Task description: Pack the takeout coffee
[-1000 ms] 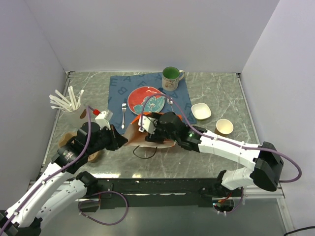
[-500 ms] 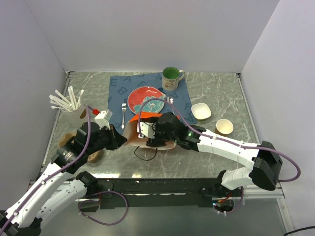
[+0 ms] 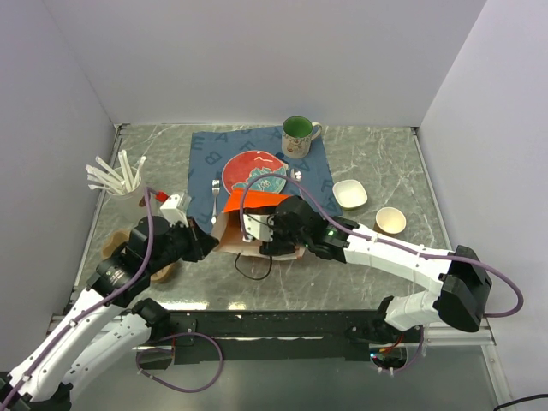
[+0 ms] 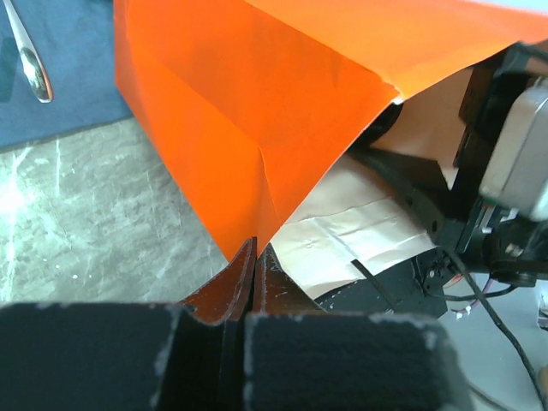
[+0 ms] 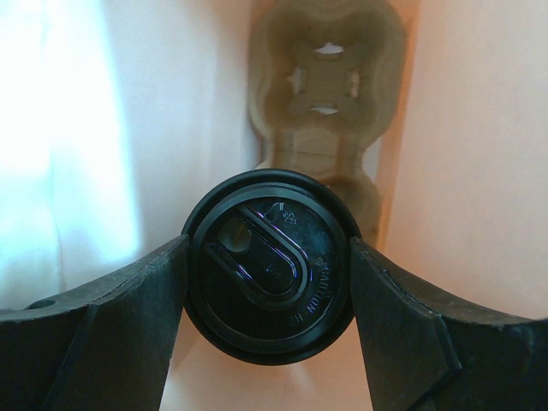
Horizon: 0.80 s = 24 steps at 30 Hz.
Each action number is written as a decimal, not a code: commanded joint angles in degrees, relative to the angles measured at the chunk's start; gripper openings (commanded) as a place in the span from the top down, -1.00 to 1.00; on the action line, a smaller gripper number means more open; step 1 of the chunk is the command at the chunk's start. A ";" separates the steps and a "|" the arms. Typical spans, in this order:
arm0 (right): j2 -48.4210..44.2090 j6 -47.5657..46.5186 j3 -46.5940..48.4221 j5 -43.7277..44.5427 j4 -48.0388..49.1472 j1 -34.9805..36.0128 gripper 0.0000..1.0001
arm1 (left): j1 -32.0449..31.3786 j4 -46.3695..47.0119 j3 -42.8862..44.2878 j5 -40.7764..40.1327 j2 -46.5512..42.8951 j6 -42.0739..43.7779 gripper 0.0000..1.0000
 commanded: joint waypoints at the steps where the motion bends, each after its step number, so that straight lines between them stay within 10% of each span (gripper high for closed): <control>1: -1.78 -0.29 -1.03 1.30 6.06 -1.36 0.33 | -0.04 3.52 -0.74 1.77 -0.39 0.15 0.98; 24: 2.52 4.63 -4.11 1.47 11.86 -4.08 0.34 | -0.04 3.17 -2.85 4.14 -3.64 -0.03 0.98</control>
